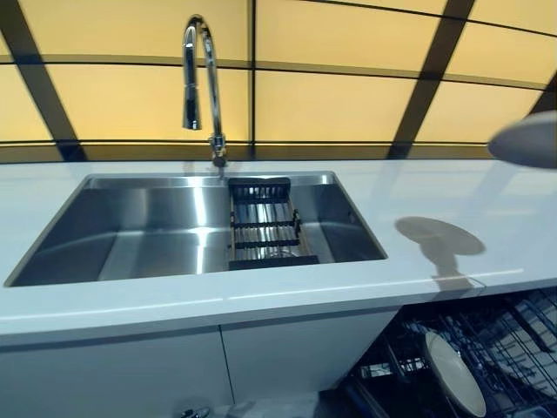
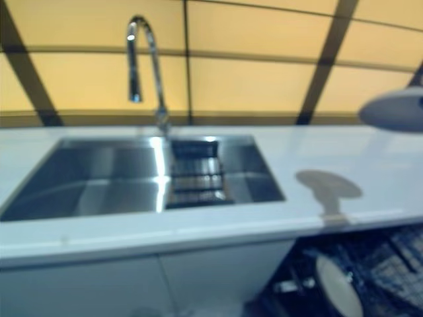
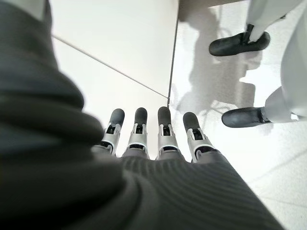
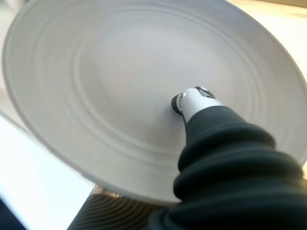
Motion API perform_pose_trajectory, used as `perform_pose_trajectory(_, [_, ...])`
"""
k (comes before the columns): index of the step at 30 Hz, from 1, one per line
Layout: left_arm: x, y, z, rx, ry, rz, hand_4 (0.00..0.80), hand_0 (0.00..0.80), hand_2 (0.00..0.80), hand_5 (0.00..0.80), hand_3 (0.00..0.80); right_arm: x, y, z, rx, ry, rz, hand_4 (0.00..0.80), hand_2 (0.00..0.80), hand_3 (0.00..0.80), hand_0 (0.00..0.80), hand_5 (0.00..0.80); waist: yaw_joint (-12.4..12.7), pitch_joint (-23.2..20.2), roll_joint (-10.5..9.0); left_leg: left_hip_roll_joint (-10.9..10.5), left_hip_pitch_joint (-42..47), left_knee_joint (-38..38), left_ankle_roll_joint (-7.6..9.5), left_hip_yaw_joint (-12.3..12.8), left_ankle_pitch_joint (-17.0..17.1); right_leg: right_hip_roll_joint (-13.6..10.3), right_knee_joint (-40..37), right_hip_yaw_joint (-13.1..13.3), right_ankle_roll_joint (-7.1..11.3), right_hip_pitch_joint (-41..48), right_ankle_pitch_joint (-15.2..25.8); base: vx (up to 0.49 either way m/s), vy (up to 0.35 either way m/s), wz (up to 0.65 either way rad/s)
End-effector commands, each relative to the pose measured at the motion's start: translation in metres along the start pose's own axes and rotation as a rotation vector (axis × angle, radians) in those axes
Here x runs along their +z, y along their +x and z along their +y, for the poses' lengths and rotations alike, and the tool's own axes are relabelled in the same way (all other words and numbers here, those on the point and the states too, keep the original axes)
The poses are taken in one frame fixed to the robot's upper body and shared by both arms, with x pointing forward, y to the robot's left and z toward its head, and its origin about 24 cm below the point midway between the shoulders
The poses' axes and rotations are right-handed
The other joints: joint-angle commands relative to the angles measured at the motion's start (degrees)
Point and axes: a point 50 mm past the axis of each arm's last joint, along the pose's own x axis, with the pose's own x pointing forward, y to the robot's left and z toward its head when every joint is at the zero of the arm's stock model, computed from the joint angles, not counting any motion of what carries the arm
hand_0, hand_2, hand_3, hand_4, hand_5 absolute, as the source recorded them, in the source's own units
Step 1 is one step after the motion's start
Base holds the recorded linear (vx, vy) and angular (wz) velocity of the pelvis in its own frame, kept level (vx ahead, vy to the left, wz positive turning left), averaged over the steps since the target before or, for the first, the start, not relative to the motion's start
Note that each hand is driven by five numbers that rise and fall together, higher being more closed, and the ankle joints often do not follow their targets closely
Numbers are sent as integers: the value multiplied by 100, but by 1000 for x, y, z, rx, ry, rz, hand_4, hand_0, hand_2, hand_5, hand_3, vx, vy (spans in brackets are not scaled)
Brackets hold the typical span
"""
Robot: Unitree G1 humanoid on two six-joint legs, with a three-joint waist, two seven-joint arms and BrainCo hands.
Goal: Take plates into dishwasher
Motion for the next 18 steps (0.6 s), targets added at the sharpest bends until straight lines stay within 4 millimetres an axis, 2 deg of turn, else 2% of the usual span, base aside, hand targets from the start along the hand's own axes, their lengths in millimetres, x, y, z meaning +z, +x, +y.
perform_pose_trajectory(1, [9, 0, 8, 11, 44, -8, 0, 0, 0, 0, 0, -33, -4, -17, -136, 184, 179, 800, 800, 800, 800, 800, -28, 162, -76, 44, 28, 15, 169, -380, -323, 137, 25, -180, 382, 523, -475, -10, -43, -27])
perform_pose_trajectory(7, [11, 0, 8, 4, 61, -11, 0, 0, 0, 0, 0, -55, -25, 10, -82, 254, 252, 800, 800, 800, 800, 800, -123, 249, -58, 94, 101, 15, 186, -189, -334, 140, 25, -176, 374, 537, -444, -7, -43, -15])
perform_pose_trajectory(10, [14, 1, 7, -1, 78, -13, 0, 0, 0, 0, 0, -60, -37, 35, -20, 332, 300, 800, 800, 800, 800, 800, -190, 304, -48, 124, 118, 15, 188, -80, -342, 139, 25, -198, 381, 518, -422, -15, -58, -9])
perform_pose_trajectory(16, [15, 1, 8, -5, 95, -9, 0, 0, 0, 0, 0, -49, -55, 76, 159, 378, 313, 800, 800, 800, 800, 800, -299, 415, 1, 161, 182, 15, 203, 73, -373, 111, 25, -256, 390, 512, -394, -3, -52, -24])
perform_pose_trajectory(17, [15, 1, 8, -5, 96, -9, 0, 0, 0, 0, 0, -48, -55, 77, 163, 380, 311, 800, 800, 800, 800, 800, -300, 417, 2, 162, 183, 15, 203, 77, -373, 110, 25, -257, 390, 511, -393, -3, -59, -12])
perform_pose_trajectory(18, [14, 1, 7, -6, 99, -6, 0, 0, 0, 0, 0, -42, -58, 85, 189, 394, 304, 800, 800, 800, 800, 800, -324, 444, 19, 169, 189, 15, 207, 120, -378, 101, 25, -269, 393, 497, -384, -6, -61, -16])
